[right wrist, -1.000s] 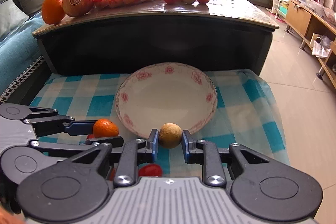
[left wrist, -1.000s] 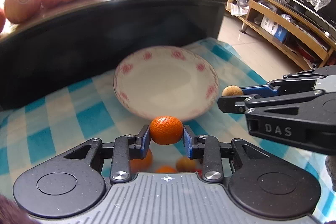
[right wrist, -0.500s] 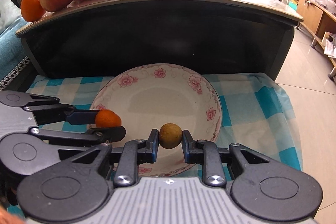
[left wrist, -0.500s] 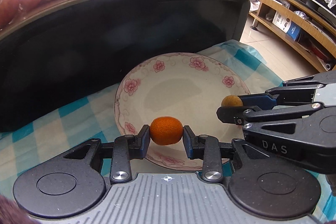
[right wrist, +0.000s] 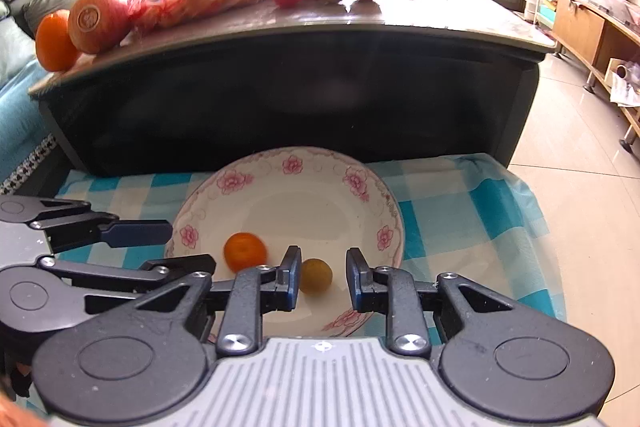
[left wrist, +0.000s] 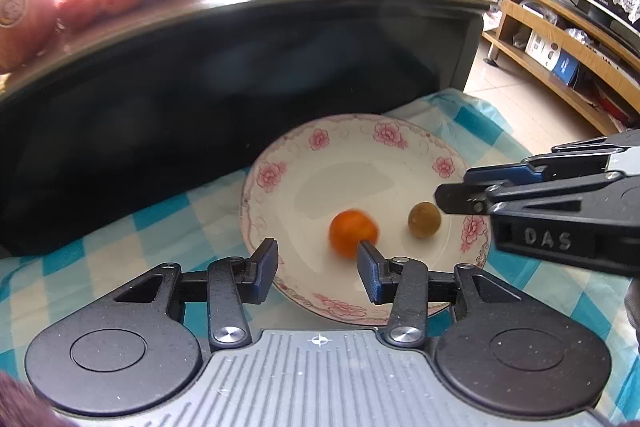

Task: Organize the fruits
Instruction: 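Open the right gripper over the bowl dropping the tan fruit while the left gripper releases the mandarin, then move the right gripper to another tan fruit while the left gripper approaches a red cherry tomato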

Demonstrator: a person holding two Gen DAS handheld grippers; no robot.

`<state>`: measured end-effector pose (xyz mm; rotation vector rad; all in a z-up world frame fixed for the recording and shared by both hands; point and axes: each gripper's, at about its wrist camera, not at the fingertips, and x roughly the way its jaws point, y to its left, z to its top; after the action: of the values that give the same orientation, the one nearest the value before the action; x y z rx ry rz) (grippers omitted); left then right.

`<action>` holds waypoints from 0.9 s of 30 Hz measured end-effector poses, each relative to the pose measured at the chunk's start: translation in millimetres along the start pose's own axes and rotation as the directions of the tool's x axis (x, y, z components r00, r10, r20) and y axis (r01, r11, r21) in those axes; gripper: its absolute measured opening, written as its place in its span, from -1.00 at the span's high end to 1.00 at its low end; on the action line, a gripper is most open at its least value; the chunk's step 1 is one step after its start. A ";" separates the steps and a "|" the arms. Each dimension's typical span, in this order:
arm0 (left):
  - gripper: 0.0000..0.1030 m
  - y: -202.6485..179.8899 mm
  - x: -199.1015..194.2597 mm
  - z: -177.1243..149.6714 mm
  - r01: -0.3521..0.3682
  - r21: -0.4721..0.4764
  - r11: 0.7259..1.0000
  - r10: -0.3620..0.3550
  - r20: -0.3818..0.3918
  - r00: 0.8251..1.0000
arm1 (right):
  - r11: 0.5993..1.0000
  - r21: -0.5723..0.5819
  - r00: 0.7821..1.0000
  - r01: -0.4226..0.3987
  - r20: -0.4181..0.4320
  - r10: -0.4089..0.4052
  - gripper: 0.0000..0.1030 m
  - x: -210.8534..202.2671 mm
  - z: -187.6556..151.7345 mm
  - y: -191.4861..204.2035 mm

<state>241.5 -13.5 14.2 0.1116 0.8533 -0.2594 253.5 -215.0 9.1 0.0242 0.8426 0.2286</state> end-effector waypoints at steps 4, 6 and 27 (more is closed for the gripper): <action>-0.04 3.6 -12.9 0.2 0.001 -0.014 1.000 -0.001 0.012 1.000 | 1.000 0.021 1.000 0.003 0.012 -0.003 0.46 -15.2 0.0 0.6; -0.05 3.8 -19.7 -1.2 0.002 -0.014 1.000 -0.002 0.015 1.000 | 1.000 0.017 1.000 0.000 0.013 0.000 0.46 -22.9 -2.5 4.3; -0.23 -5.5 -77.4 -61.4 0.014 -0.036 0.999 -0.015 -0.016 1.000 | 1.000 0.018 0.999 -0.016 -0.029 0.016 0.41 -93.8 -71.1 44.0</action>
<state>146.6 7.6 32.6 0.0741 0.8750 -0.2570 132.0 -196.7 35.7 0.0440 0.8734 0.2373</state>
